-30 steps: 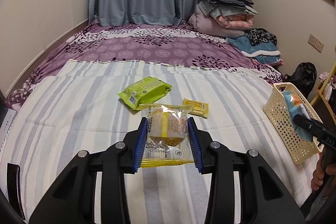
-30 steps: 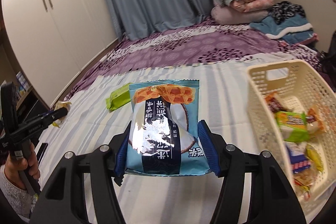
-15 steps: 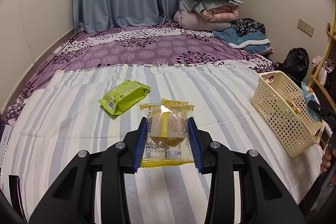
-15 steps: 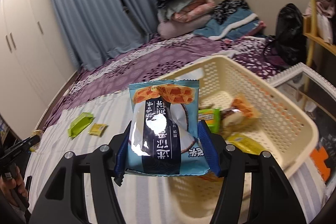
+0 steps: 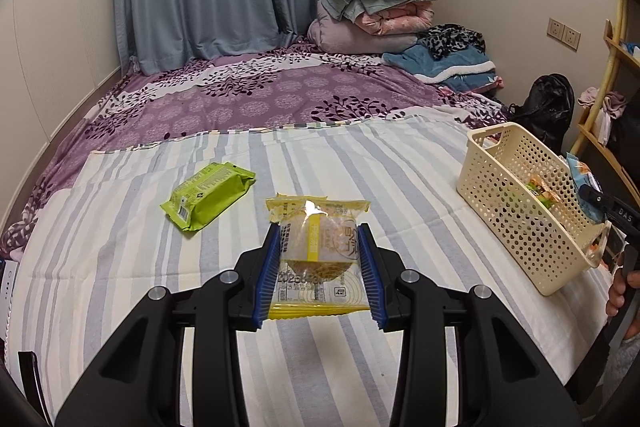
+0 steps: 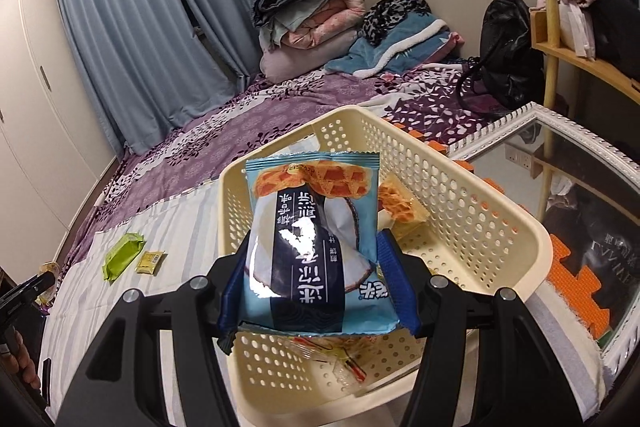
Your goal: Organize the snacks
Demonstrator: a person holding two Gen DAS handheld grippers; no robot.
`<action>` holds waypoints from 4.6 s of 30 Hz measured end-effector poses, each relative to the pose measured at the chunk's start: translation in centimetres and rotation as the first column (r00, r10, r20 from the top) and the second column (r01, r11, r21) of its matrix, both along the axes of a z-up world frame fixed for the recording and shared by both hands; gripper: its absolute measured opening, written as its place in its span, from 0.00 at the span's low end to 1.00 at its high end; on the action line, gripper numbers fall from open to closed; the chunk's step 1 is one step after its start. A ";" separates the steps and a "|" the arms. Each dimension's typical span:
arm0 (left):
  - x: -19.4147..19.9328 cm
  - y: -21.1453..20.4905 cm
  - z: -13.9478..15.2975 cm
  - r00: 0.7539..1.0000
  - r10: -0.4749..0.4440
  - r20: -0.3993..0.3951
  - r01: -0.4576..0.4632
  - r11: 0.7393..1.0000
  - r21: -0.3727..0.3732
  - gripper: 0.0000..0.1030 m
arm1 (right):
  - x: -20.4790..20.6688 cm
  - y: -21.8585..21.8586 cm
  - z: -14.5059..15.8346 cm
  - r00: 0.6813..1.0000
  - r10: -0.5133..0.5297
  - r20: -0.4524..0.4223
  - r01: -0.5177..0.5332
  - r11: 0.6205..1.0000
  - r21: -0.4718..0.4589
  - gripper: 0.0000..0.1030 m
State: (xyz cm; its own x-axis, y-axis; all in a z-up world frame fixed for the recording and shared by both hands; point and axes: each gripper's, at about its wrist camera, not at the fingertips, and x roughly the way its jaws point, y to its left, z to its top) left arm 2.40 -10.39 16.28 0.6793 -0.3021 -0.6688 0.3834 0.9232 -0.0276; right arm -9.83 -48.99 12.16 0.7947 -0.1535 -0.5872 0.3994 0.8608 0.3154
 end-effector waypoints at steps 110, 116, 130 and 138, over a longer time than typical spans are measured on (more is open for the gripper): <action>4.4 -12.7 1.1 0.979 -0.197 -0.051 0.193 0.978 -0.074 0.97 | 0.0 7.5 3.8 0.989 0.102 0.107 -0.087 0.987 -0.135 0.80; 5.7 -9.1 0.7 0.988 -0.142 -0.060 0.136 0.987 -0.082 0.97 | 1.4 10.6 3.7 0.980 0.180 0.082 -0.167 0.975 -0.144 0.80; 10.6 2.3 -1.1 0.995 0.045 -0.083 -0.050 0.997 -0.054 0.97 | 6.0 16.8 1.3 0.938 0.346 -0.011 -0.346 0.933 -0.099 0.80; 15.1 7.0 -4.0 0.988 0.116 -0.102 -0.118 0.993 -0.015 0.97 | 8.8 19.0 -0.3 0.914 0.401 -0.066 -0.405 0.911 -0.072 0.80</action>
